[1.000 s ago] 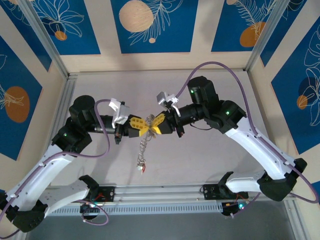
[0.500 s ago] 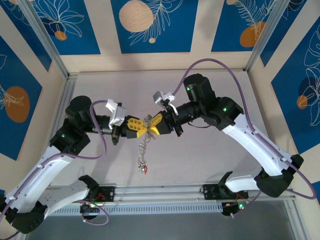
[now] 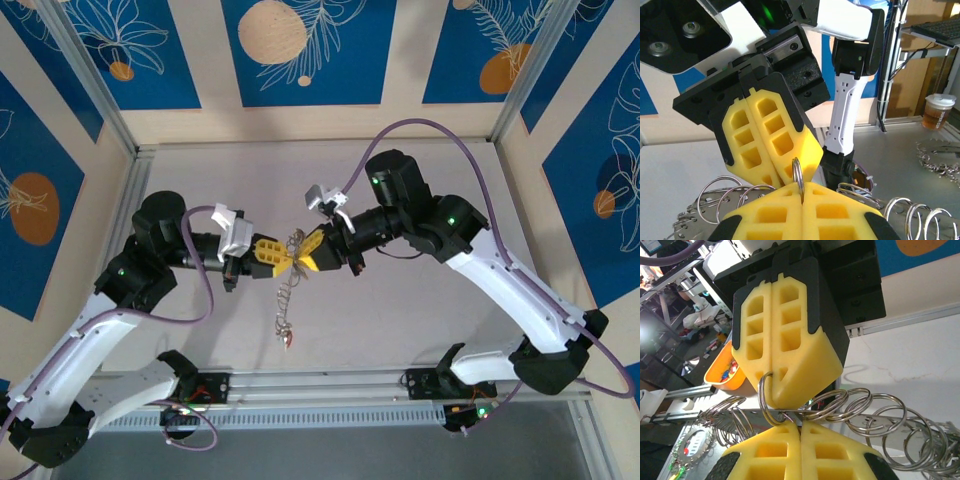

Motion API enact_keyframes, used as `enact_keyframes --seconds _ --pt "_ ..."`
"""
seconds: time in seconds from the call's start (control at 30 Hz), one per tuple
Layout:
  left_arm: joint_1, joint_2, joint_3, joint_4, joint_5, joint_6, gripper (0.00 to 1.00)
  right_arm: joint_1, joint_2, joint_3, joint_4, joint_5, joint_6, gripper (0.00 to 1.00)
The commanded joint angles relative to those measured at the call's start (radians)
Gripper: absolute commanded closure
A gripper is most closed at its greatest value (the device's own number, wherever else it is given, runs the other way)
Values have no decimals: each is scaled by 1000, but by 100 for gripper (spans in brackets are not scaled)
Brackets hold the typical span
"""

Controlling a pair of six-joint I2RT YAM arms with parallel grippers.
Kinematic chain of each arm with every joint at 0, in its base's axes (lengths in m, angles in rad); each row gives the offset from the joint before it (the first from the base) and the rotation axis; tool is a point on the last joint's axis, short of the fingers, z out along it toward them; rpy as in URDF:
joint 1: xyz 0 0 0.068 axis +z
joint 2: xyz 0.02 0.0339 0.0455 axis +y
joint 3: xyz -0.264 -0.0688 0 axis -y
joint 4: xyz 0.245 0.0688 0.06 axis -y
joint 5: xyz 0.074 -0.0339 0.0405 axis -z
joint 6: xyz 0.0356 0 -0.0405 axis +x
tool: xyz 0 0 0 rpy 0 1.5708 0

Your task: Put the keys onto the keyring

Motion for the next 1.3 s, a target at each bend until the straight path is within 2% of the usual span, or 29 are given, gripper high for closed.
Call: enact_keyframes --seconds 0.0,0.43,0.7,0.9,1.13,1.27 --pt "-11 0 32 -47 51 53 100 -15 -14 9 76 76 9 100" --pt "-4 5 51 -119 45 104 100 -26 -29 16 77 59 25 100" --pt "2 -3 48 -158 -81 143 100 -28 -50 39 -36 95 -6 100" --pt "2 12 45 -181 -150 173 100 -19 -50 18 14 112 8 100" --pt "2 52 24 -186 -196 155 100 -24 -32 -48 41 233 23 100" --pt "8 76 -19 -169 -198 111 84 -39 -14 -111 62 288 46 100"
